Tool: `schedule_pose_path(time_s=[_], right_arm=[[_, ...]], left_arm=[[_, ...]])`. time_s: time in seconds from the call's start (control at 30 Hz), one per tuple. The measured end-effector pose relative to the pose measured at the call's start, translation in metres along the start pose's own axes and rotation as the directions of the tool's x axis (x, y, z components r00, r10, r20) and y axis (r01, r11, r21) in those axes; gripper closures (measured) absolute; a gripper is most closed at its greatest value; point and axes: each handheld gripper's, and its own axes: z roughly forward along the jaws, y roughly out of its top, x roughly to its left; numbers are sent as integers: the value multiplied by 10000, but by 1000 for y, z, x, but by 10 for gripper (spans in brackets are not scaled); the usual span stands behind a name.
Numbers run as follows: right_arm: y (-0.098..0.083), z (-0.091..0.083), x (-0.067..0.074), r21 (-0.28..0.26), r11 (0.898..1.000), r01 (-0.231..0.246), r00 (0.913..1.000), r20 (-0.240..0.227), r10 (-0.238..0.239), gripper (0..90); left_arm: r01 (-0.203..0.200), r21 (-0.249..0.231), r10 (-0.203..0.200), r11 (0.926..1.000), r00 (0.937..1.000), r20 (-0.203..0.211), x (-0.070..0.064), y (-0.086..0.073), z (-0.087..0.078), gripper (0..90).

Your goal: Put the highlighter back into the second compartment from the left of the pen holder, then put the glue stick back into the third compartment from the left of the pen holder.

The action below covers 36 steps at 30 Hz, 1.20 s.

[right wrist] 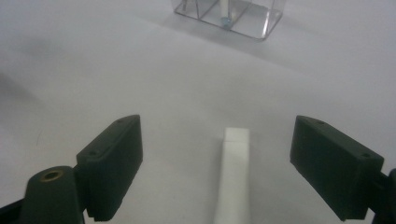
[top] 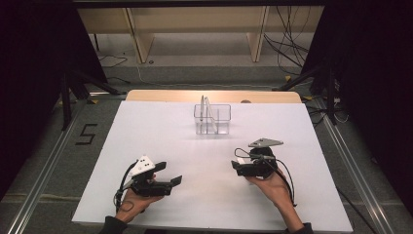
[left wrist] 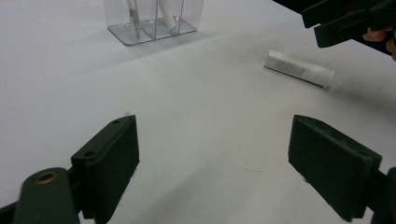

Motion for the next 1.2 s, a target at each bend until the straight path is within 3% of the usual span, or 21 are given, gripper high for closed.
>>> schedule_pose_path(time_s=[1.2], right_arm=[[-32,3,-3,1269,9918,-153,9994,318,114,215]], left_arm=[[-99,59,99,9999,9999,-26,-1,0,0,160]])
